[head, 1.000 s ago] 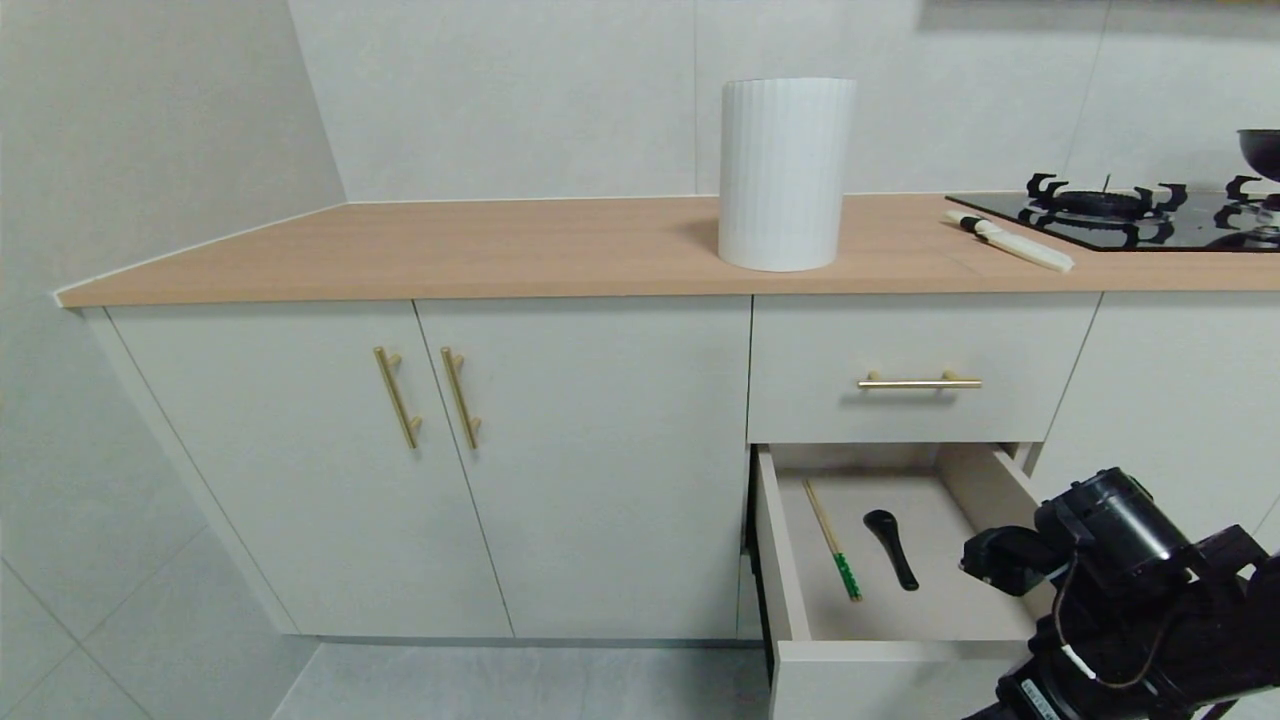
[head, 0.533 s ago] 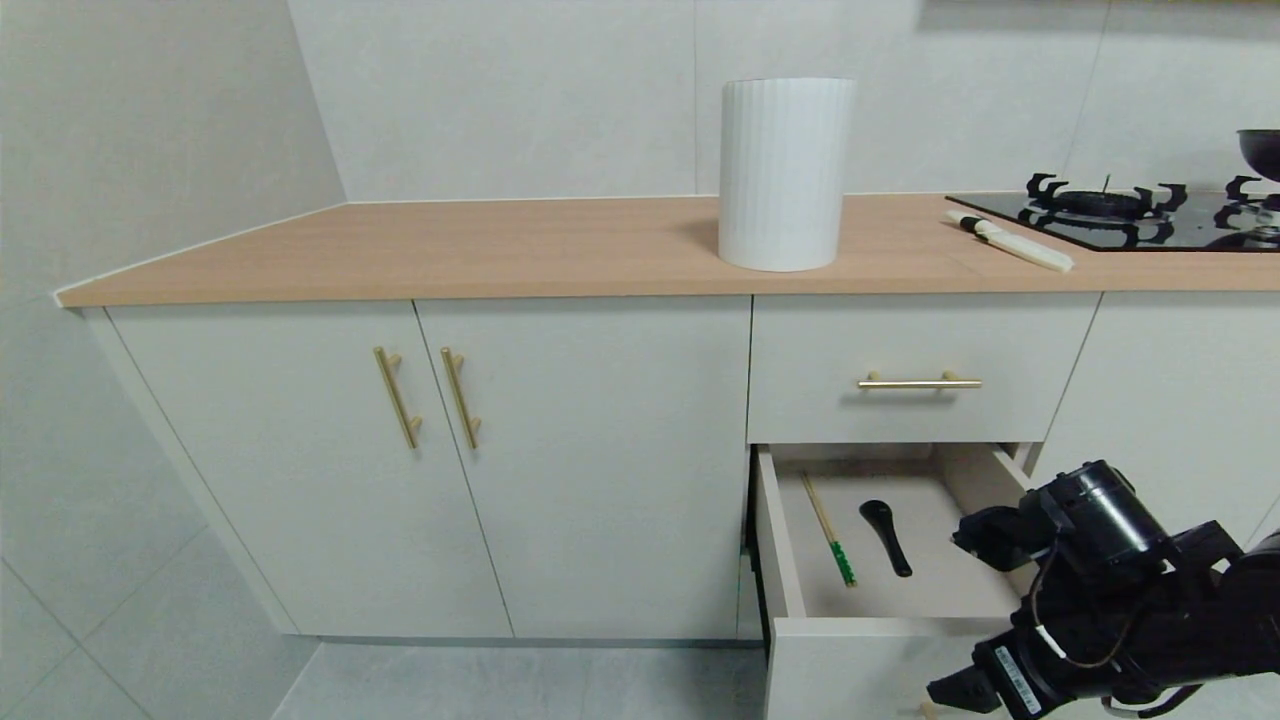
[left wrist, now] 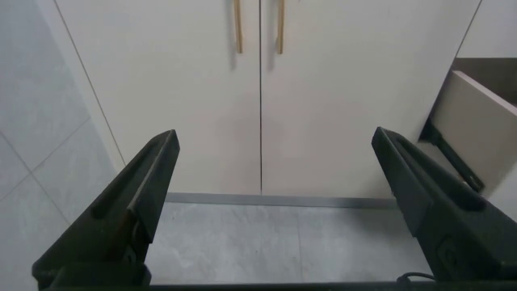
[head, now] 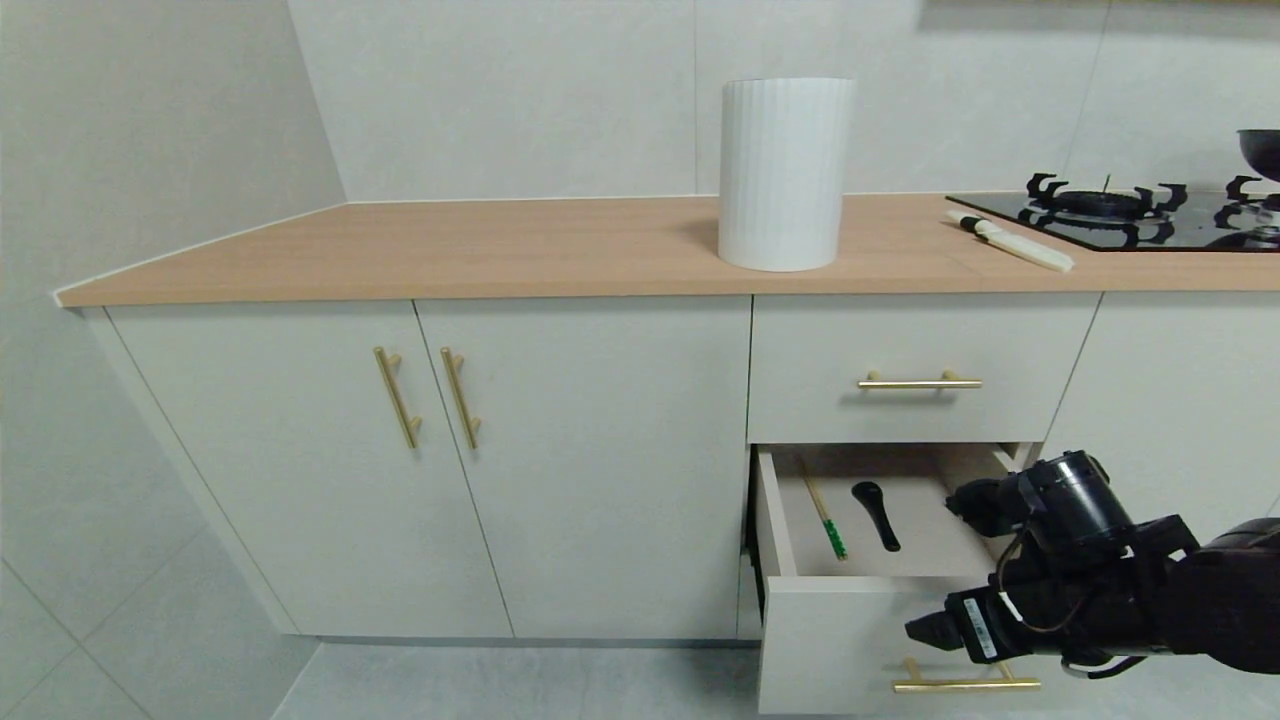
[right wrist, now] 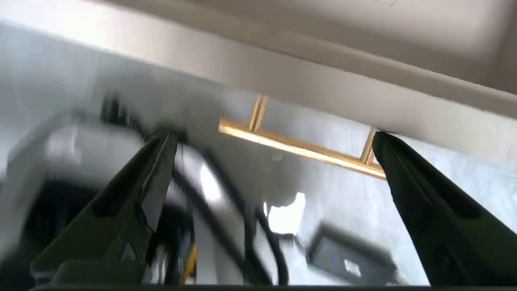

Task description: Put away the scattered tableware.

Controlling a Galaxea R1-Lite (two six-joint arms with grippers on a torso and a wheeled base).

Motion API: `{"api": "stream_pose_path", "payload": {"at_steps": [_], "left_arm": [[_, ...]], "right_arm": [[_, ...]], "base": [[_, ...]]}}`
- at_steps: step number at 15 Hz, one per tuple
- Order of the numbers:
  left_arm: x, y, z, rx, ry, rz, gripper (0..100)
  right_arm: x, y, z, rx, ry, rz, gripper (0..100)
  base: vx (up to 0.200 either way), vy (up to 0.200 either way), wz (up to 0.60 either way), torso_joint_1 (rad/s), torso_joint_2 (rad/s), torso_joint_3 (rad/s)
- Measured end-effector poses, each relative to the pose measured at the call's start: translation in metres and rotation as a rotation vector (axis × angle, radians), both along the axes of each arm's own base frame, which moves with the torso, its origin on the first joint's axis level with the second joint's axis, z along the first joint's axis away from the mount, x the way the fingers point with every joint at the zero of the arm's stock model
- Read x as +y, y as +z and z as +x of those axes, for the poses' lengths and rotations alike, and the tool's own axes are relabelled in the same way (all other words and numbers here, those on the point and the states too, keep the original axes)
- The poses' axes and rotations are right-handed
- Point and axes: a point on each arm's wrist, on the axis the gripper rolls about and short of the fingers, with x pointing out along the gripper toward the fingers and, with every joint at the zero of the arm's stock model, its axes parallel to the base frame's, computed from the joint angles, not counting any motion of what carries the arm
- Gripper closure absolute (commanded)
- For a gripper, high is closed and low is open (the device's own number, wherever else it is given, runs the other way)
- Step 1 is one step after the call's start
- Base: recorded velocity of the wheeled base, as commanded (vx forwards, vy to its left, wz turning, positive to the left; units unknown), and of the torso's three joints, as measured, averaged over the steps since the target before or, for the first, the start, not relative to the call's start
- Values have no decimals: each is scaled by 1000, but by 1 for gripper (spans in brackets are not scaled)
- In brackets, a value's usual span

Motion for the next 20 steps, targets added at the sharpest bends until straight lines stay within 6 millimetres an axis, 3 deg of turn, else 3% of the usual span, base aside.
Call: {"api": "stream_pose_path", "payload": {"at_steps": [6, 15, 20], "left_arm": [[0, 0, 0, 0, 0, 0, 0], [0, 0, 0, 0, 0, 0, 0], [0, 0, 0, 0, 0, 0, 0]], "right_arm": [[4, -20, 21, -73, -127, 13, 0], [8, -49, 65, -385, -343, 108, 0], [4, -77, 83, -506, -400, 137, 0]], "base": [[0, 0, 0, 0, 0, 0], [0, 0, 0, 0, 0, 0], [0, 0, 0, 0, 0, 0]]}}
